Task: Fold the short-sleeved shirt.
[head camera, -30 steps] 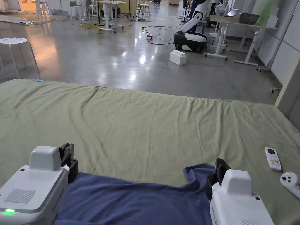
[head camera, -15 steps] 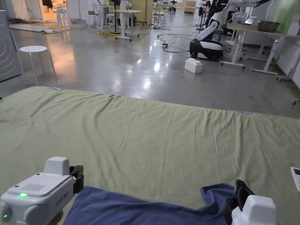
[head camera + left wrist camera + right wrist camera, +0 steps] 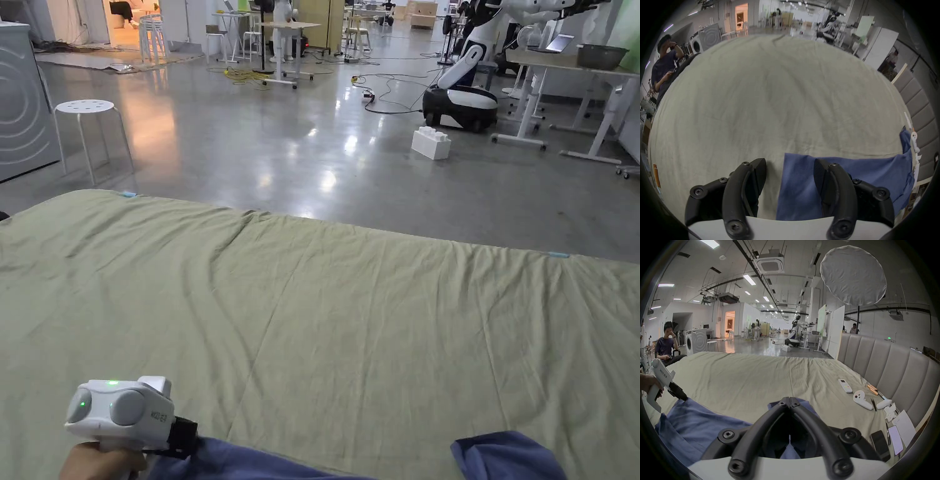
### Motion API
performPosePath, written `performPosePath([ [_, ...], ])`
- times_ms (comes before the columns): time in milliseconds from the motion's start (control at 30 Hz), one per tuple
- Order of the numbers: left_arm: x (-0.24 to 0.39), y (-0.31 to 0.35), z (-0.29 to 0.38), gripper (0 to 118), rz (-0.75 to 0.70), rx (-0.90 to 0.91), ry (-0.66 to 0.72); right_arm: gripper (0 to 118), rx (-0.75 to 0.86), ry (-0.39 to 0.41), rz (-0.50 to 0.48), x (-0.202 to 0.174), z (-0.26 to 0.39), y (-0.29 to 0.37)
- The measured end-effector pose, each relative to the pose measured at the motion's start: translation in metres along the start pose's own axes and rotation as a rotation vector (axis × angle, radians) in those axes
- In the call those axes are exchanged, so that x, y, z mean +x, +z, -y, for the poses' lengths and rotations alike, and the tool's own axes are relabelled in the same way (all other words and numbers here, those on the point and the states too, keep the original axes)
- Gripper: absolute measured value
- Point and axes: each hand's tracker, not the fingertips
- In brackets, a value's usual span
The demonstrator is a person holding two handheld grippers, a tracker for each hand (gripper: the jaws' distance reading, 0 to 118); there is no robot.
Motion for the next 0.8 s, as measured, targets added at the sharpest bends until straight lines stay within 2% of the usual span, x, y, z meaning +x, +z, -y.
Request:
performPosePath([
  [100, 0.01, 0.001, -0.001, 60, -0.025, 0.009, -0.076, 0, -0.028, 0.01, 0.005, 0.004, 0.007, -0.006],
  [133, 0.014, 0.003, -0.004, 52, -0.04, 0.013, -0.101, 0, -0.035, 0.01, 0.008, 0.005, 0.01, -0.008],
  [167, 0.018, 0.005, -0.005, 30, -0.054, 0.036, -0.131, 0, -0.044, 0.006, 0.01, 0.006, 0.012, -0.008],
  [200, 0.02, 0.006, -0.003, 16, -0.071, 0.057, -0.155, 0, -0.055, 0.001, 0.009, 0.007, 0.014, -0.009],
  [233, 0.025, 0.005, -0.003, 10, -0.067, 0.061, -0.188, 0, -0.064, -0.002, 0.009, 0.008, 0.015, -0.011],
  [333, 0.037, 0.003, 0.003, 5, -0.082, 0.051, -0.235, 0, -0.092, -0.018, 0.009, 0.013, 0.02, -0.016],
  [533, 0.033, 0.019, 0.011, 4, -0.058, 0.104, -0.189, 1, -0.248, -0.146, 0.02, 0.056, 0.02, -0.044],
  [567, 0.032, 0.023, 0.012, 4, -0.054, 0.112, -0.19, 1, -0.255, -0.128, 0.039, 0.066, 0.016, -0.051],
  [600, 0.03, 0.028, 0.012, 4, -0.048, 0.135, -0.179, 4, -0.294, -0.131, 0.034, 0.076, 0.015, -0.063],
  [633, 0.028, 0.032, 0.013, 4, -0.04, 0.14, -0.174, 16, -0.341, -0.122, 0.021, 0.084, 0.014, -0.074],
  [667, 0.028, 0.036, 0.015, 4, -0.04, 0.151, -0.162, 43, -0.404, -0.124, -0.001, 0.093, 0.014, -0.091],
  [700, 0.027, 0.039, 0.016, 4, -0.035, 0.159, -0.154, 63, -0.473, -0.112, -0.015, 0.098, 0.015, -0.106],
  [733, 0.026, 0.041, 0.015, 4, -0.028, 0.164, -0.155, 73, -0.543, -0.099, -0.035, 0.103, 0.016, -0.121],
  [800, 0.026, 0.044, 0.017, 4, -0.036, 0.18, -0.159, 74, -0.642, -0.048, -0.063, 0.106, 0.022, -0.15],
])
